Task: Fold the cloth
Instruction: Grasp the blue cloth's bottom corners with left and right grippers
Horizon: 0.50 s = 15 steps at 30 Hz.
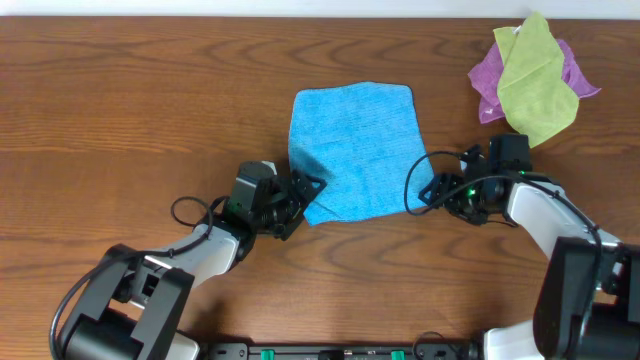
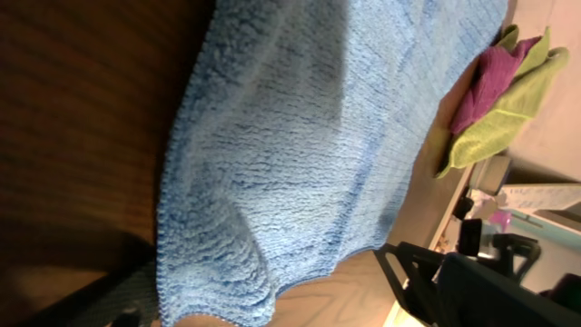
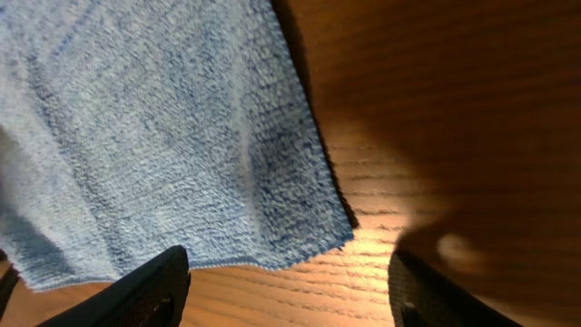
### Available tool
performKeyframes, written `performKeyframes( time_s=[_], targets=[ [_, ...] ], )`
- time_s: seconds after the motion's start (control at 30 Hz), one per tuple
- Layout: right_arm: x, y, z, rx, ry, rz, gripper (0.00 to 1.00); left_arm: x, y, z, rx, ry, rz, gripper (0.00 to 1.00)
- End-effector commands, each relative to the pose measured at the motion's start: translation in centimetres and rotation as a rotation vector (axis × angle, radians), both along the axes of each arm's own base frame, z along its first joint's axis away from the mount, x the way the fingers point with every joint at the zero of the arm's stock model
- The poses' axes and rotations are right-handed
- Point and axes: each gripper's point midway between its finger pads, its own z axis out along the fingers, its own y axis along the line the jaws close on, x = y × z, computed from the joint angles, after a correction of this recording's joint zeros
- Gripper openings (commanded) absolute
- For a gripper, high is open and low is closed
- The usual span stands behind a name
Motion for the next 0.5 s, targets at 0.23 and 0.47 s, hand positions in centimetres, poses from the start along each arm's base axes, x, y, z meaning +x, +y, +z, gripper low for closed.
performKeyframes(
  time_s=[0.23, 0.47],
  targets=[
    [-0.4, 0.3, -2.3, 0.005, 0.064, -0.017, 0.7, -1.9, 1.4, -3.7, 0.091, 0.093, 0.02, 0.62],
    [0.0, 2.0, -2.6, 0.009, 0.054, 0.012, 0.68, -1.7, 1.7, -3.8, 0.117, 0.069, 0.017, 0.44]
  ],
)
